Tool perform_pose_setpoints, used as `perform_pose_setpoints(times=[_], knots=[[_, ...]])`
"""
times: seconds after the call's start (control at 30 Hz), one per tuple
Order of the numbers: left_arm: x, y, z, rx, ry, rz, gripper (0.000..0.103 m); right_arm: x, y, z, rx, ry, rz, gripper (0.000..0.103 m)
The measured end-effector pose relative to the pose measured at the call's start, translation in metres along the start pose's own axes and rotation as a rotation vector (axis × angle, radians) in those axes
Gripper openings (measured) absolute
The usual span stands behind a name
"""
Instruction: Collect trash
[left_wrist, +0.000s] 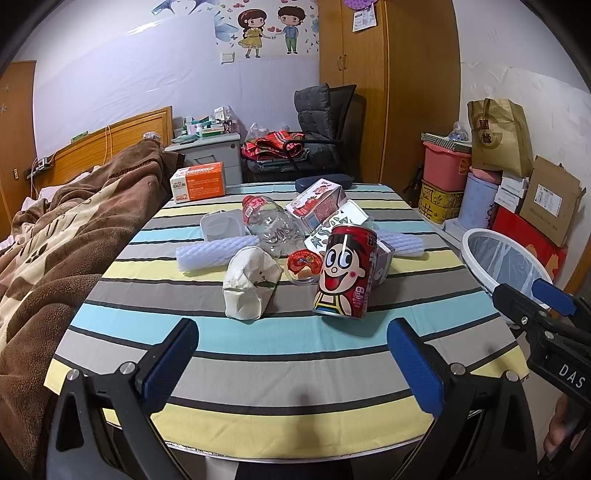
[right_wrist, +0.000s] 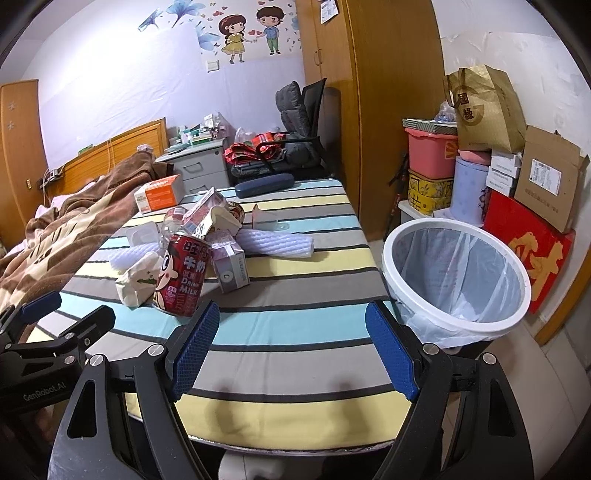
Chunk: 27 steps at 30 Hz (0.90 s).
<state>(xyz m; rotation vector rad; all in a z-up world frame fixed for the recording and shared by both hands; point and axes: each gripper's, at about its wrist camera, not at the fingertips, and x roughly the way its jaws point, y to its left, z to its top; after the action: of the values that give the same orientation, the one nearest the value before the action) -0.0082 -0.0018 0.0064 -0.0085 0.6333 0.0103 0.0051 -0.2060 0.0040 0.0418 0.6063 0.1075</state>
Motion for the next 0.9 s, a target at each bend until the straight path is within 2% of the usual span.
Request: perform_pose_setpoints(times=[0.9], knots=[[-0.0002, 0.0057, 0.0027, -0.008, -0.001, -0.008, 0.103, -0.0009, 0.0007, 0.0011, -0.003, 0.002, -0.006, 0.083]])
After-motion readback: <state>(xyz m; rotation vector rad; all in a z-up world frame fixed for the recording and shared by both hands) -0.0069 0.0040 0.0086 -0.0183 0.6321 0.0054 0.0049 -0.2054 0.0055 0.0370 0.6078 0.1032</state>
